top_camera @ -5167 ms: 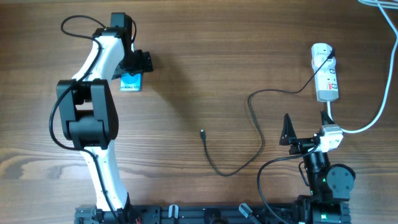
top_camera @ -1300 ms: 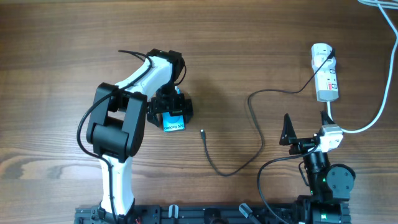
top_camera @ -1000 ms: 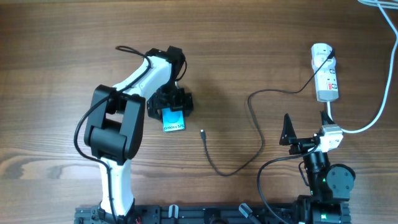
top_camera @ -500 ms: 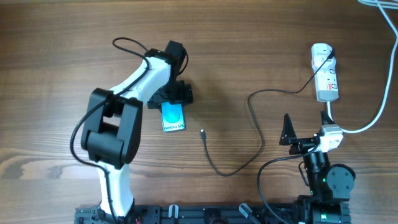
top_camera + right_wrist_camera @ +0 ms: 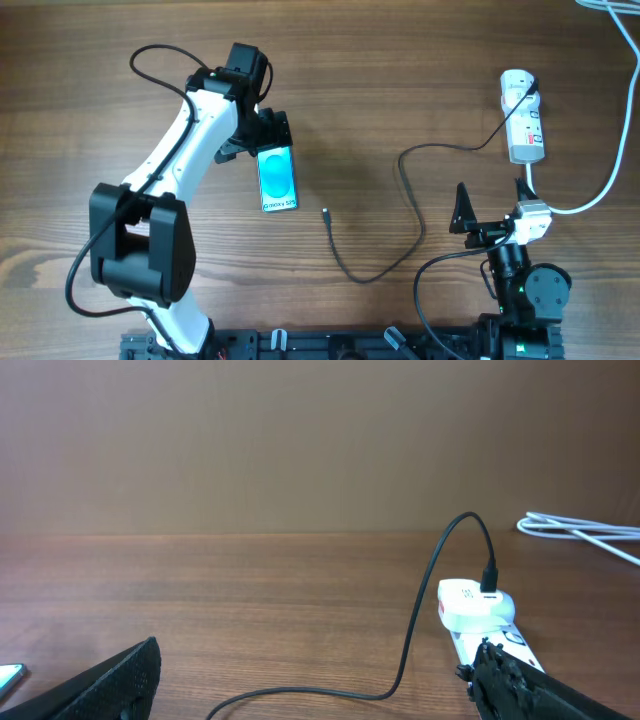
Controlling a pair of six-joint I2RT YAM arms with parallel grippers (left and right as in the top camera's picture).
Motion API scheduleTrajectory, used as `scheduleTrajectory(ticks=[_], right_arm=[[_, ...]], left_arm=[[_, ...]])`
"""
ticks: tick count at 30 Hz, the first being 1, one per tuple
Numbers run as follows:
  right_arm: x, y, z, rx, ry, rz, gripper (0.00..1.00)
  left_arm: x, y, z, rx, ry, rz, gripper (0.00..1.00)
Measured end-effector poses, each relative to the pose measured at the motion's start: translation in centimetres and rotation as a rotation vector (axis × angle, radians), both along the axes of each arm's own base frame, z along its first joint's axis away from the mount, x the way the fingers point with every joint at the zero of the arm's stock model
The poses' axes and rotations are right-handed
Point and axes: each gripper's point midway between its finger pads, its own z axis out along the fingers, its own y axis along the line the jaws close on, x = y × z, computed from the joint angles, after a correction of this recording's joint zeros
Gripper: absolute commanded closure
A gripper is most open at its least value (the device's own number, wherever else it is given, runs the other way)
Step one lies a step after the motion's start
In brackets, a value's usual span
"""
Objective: Plug charger to phone and switch on socket
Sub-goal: 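Hold the phone upright with the left gripper near table center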
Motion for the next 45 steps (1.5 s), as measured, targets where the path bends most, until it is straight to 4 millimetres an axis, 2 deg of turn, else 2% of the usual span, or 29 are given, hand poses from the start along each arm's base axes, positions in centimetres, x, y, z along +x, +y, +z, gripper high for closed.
scheduleTrajectory(ticks=[4, 8, 17, 21, 28, 45], right_arm=[[0.0, 0.0, 0.0, 0.000, 0.000, 0.000, 0.00], [0.0, 0.0, 0.0, 0.000, 0.000, 0.000, 0.00], [0.0, 0.0, 0.0, 0.000, 0.000, 0.000, 0.00], [0.0, 0.0, 0.0, 0.000, 0.000, 0.000, 0.00], [0.0, 0.0, 0.0, 0.000, 0.000, 0.000, 0.00], [0.0, 0.0, 0.0, 0.000, 0.000, 0.000, 0.00]], left_arm=[[0.0, -1.1, -0.2, -0.005, -0.015, -0.028, 0.00], [-0.9, -2.1, -2.1, -0.006, -0.010, -0.060, 0.00], [-2.7, -1.7, -5.8, -0.003, 0.014, -0.063, 0.00], [-3.1, -1.6, -6.8, -0.003, 0.011, -0.063, 0.00], [-1.9, -1.9, -6.8, -0.019, -0.040, -0.063, 0.00], [-2.0, -2.4, -6.8, -0.020, -0.046, -0.074, 0.00]])
